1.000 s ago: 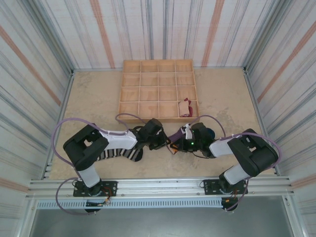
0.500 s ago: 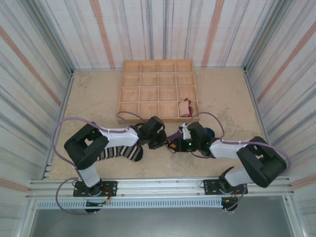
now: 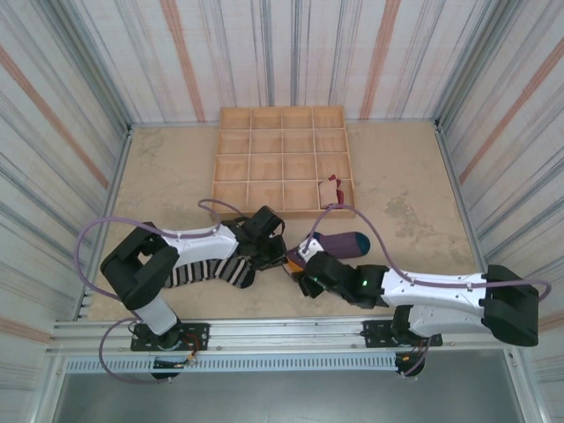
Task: Roll the socks
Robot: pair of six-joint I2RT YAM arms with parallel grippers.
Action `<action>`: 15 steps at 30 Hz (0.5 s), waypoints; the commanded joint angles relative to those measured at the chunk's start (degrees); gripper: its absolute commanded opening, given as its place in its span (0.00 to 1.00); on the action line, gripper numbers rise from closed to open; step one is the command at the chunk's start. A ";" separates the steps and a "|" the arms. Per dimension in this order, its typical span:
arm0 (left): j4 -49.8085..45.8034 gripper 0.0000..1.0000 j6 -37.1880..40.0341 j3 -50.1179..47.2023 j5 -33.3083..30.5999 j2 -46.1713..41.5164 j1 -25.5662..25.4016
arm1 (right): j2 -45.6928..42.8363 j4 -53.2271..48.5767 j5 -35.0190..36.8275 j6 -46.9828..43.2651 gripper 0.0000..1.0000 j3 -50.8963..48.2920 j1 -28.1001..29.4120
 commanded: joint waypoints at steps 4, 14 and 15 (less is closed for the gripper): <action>-4.24 0.00 1.60 -1.29 2.00 -1.86 1.09 | 12.29 -0.24 21.75 -8.29 0.69 5.66 10.52; -3.72 0.00 2.23 -2.43 3.26 -2.78 1.87 | 34.80 -2.56 28.35 -8.03 0.66 14.17 14.30; -3.70 0.00 2.30 -2.50 3.33 -2.95 1.90 | 35.97 -2.87 28.80 -7.65 0.65 14.53 14.30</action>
